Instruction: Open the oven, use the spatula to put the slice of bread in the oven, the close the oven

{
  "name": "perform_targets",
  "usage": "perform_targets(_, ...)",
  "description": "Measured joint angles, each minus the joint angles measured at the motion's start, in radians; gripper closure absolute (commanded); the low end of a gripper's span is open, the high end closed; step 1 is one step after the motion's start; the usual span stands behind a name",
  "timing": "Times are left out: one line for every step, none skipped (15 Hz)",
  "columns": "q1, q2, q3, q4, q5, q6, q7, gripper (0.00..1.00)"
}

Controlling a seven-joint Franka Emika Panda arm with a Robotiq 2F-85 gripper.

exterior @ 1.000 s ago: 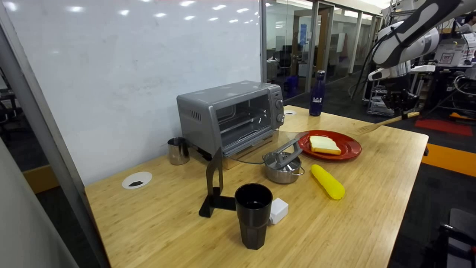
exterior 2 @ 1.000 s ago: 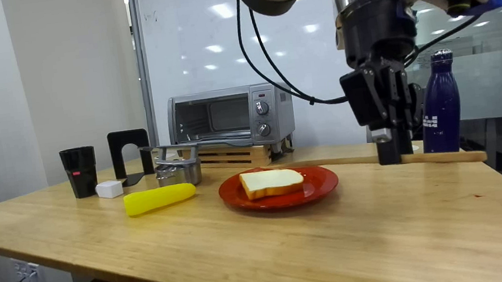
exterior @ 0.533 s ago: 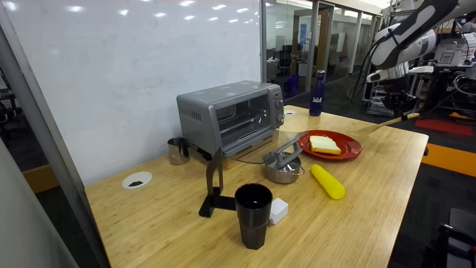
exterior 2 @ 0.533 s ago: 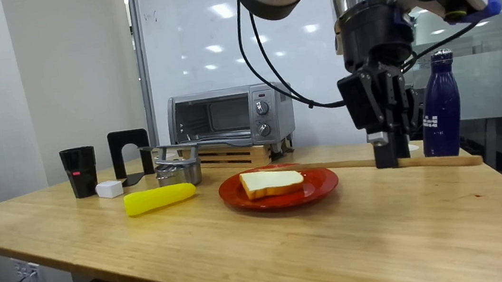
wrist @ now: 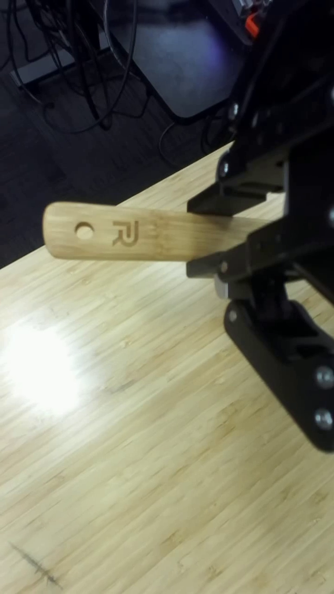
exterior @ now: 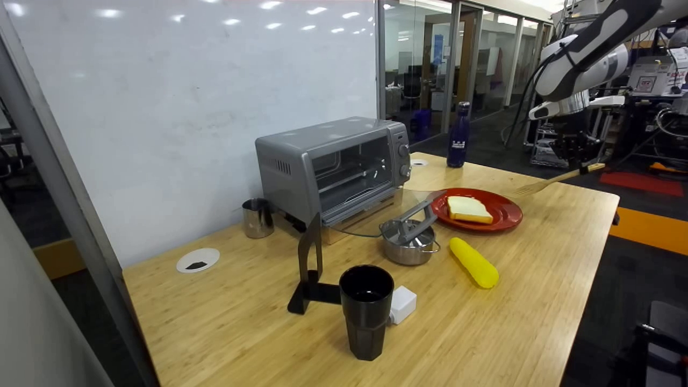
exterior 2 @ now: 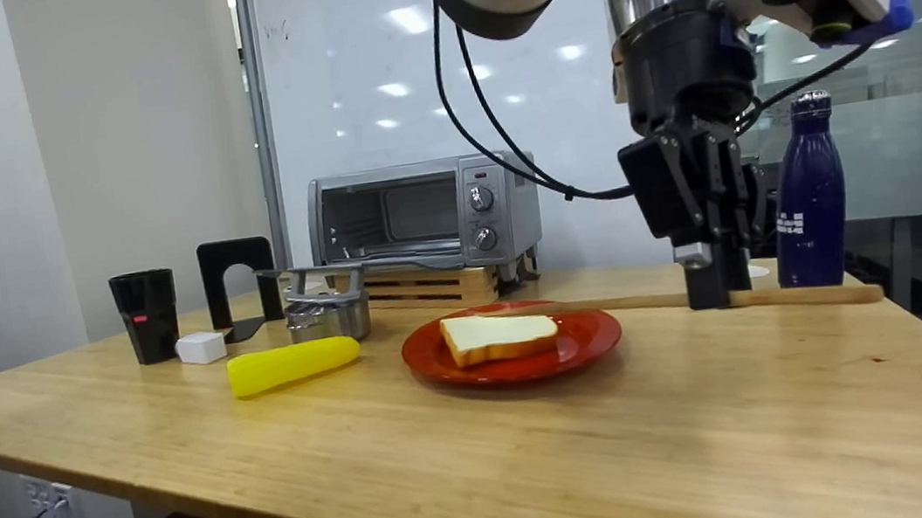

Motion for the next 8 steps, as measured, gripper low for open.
perform_targets(0.001,0.001,0.002,0.000,-0.019,0.001,0.011,0.93)
perform_targets(0.002,0.003,0.004,0.000,-0.042,0.003,0.026,0.93)
perform_targets(0.005,0.004,0.006,0.000,-0.069,0.008,0.046,0.93)
perform_targets(0.007,0.005,0.011,0.000,-0.094,0.011,0.064,0.93)
perform_targets(0.009,0.005,0.016,0.000,-0.118,0.017,0.084,0.93)
perform_targets(0.012,0.005,0.021,-0.002,-0.142,0.031,0.107,0.93)
perform_targets(0.015,0.005,0.026,-0.003,-0.164,0.046,0.129,0.93)
perform_targets(0.018,0.006,0.030,-0.004,-0.183,0.056,0.146,0.93)
